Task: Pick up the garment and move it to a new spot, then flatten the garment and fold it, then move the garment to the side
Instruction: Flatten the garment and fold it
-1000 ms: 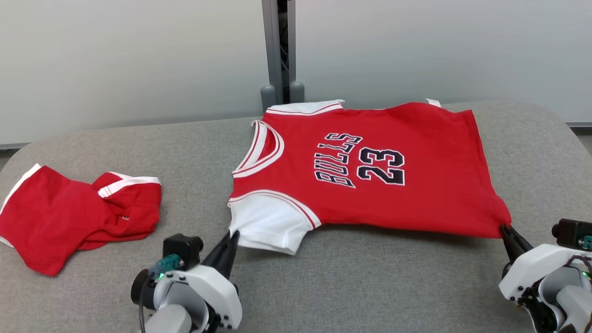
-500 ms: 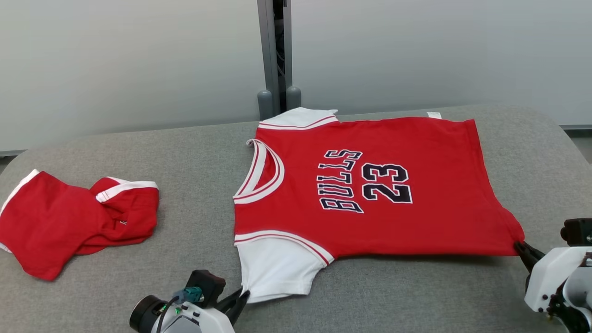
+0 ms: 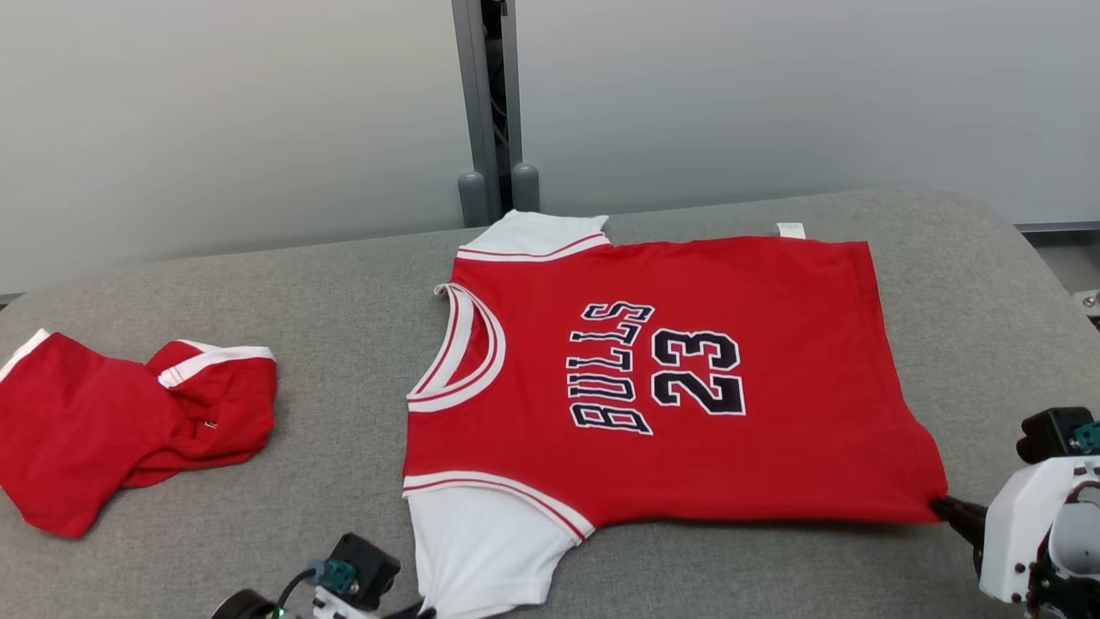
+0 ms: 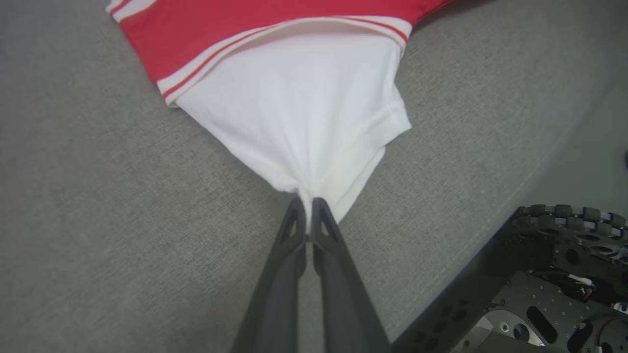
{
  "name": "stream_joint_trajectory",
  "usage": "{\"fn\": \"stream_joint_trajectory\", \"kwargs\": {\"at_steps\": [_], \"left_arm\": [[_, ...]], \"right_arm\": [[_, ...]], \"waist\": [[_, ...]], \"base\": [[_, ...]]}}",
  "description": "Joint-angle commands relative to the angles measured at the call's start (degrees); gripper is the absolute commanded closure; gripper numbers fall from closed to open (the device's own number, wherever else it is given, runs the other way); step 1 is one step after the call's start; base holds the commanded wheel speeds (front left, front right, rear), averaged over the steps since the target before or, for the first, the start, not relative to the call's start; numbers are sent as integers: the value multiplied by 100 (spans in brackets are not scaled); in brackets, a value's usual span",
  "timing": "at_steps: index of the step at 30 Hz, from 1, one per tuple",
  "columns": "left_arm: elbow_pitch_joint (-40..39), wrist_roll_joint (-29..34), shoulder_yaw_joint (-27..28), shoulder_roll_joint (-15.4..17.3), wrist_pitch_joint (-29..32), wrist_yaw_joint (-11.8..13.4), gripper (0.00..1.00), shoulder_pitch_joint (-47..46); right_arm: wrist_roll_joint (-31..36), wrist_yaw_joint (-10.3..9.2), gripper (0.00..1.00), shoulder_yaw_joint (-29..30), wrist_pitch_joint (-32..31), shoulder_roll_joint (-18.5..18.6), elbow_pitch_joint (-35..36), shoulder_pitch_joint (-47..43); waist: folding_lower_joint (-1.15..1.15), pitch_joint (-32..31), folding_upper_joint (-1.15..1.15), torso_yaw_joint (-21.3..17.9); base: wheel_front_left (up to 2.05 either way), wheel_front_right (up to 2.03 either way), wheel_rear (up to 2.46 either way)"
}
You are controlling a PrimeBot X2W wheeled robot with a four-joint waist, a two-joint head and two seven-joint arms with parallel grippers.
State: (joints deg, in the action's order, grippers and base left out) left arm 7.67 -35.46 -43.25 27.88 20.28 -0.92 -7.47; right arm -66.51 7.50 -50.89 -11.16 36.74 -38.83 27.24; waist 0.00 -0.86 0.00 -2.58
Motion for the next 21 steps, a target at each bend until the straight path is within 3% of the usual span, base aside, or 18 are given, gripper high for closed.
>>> {"fn": "stream_joint_trajectory", "kwargs": {"at_steps": [1, 12, 21], "left_arm": [[-105, -95, 10, 109, 107, 44, 100, 184], [-880, -536, -131, 697, 922, -4, 100, 723], [-1499, -1015, -177, 988, 1457, 41, 100, 1098]], "right_arm": [[-138, -1, 100, -43, -158, 109, 130, -137], [-747, 0, 100, -160, -1208, 515, 791, -610], [-1074, 0, 100, -83, -1864, 800, 1238, -1012]], "waist": [[0, -17, 0, -8], [0, -153, 0, 72], [0, -206, 0, 72]], "base": [[0, 0, 0], [0, 0, 0], [0, 0, 0]]}}
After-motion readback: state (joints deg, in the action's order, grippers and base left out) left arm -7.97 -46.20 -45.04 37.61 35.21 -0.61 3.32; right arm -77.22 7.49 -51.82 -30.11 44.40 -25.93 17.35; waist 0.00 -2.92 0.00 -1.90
